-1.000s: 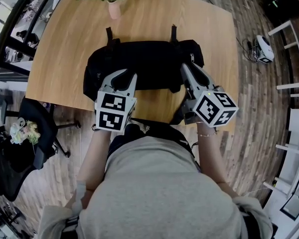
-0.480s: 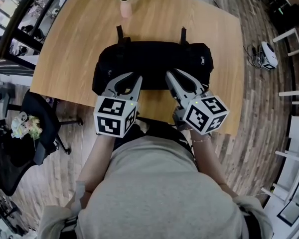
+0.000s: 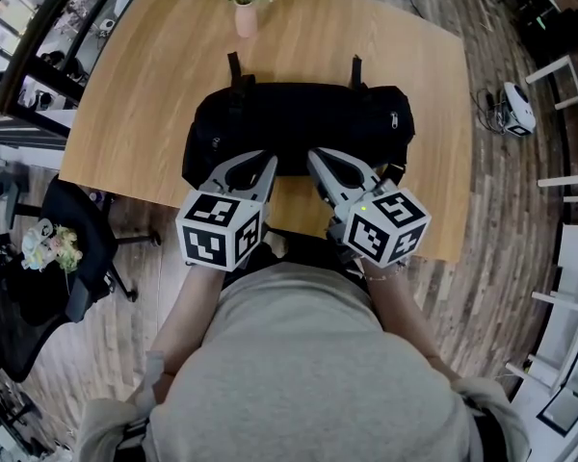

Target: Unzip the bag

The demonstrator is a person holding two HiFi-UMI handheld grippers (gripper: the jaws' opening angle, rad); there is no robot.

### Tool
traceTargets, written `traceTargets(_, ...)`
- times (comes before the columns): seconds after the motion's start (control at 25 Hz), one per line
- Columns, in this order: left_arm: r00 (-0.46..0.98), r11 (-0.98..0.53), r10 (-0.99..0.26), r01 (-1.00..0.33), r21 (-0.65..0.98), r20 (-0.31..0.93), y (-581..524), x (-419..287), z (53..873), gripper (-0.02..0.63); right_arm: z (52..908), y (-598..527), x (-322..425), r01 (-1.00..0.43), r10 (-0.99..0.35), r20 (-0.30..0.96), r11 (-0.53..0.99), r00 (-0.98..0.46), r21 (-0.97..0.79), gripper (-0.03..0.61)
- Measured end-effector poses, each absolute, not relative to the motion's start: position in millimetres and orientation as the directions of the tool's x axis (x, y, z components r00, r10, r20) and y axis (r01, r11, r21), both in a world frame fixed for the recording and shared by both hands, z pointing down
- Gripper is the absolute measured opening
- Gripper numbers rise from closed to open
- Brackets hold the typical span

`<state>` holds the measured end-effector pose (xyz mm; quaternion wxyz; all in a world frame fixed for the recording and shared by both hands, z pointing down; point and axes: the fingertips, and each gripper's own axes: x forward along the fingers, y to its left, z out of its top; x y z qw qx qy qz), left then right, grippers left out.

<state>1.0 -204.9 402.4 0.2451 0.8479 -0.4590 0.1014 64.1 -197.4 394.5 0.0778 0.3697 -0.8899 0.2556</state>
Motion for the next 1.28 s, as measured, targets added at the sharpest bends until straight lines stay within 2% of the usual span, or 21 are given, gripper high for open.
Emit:
traceTargets(0.2,0.507,-0.398,-0.738,-0.86,0.319,0.446,-200.9,-7.1,415.0,0.034,402.2,-192.6,62.5,-0.718,-0.624,0.357,0.585,-0.695,-0.376,0.006)
traceTargets(0.48,0.519,-0.414,-0.729,-0.854,0.316,0.446,-199.5,-0.1,414.6,0.029,411.4,-190.5,60.2,-0.739,-0.617,0.409,0.585,-0.673,-0.334,0.006)
traceTargets(1.28,0.52,-0.42,-0.727,-0.854,0.308,0.448,-197.3,5.4,414.0,0.025,411.8,-185.3,62.9,-0.73,-0.604,0.411,0.588,-0.683,-0.349,0.006)
